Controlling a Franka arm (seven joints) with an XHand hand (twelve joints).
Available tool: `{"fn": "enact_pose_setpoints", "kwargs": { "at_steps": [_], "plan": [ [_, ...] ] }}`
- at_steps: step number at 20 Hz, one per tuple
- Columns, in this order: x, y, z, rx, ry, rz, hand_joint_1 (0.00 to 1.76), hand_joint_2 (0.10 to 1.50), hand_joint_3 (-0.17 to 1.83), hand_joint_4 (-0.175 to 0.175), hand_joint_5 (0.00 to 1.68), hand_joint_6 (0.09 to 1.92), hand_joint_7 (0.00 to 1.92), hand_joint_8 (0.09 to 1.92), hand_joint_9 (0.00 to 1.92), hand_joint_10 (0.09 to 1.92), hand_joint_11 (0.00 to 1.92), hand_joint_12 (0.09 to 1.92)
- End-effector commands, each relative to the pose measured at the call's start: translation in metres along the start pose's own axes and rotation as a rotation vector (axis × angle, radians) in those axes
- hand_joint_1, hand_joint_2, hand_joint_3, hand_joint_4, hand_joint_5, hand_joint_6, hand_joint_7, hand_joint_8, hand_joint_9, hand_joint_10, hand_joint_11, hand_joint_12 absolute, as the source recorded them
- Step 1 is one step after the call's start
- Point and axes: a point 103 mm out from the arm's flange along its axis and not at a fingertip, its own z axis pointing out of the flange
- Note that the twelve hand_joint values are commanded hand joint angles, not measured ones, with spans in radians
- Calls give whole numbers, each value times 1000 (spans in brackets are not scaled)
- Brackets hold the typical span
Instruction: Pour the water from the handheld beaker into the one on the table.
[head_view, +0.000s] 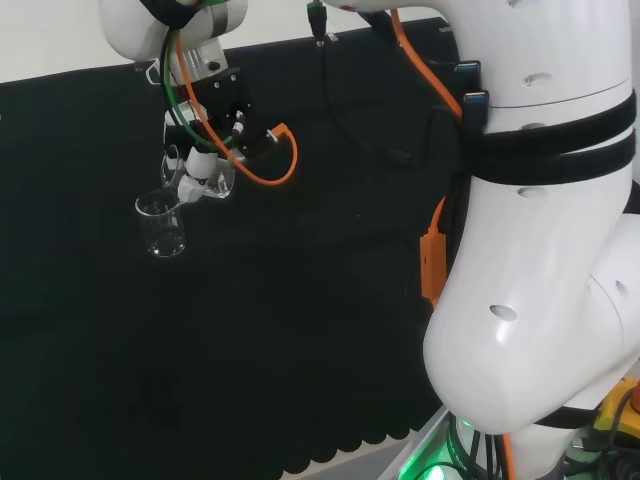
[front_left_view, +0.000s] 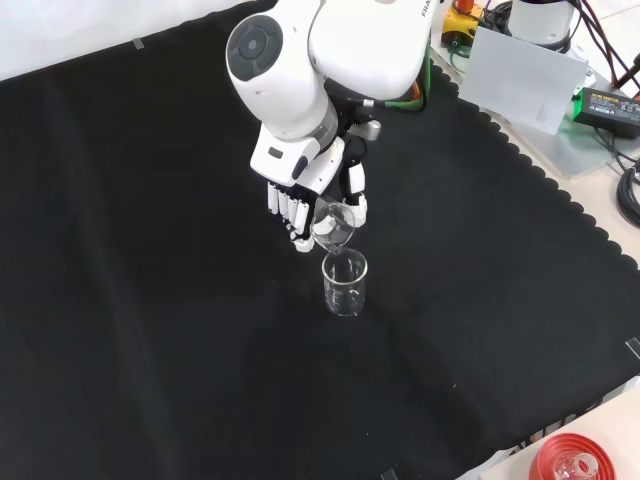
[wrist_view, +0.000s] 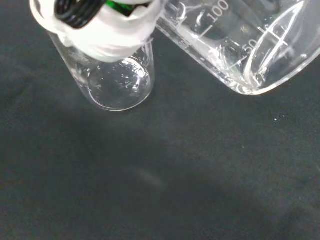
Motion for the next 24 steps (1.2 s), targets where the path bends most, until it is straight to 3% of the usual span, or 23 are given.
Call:
{"fn": "enact_pose_setpoints", "kwargs": {
  "at_steps": [1, 24],
  "plan": [
    [-1, 0, 2, 36, -43, 17, 1279, 1063, -175, 21, 1203, 777, 1516, 87, 1319, 436, 891, 1024],
    [8, 2, -4, 82, -183, 37, 1279, 1064, -175, 19, 1202, 781, 1514, 87, 1297, 483, 910, 1008]
  ]
}}
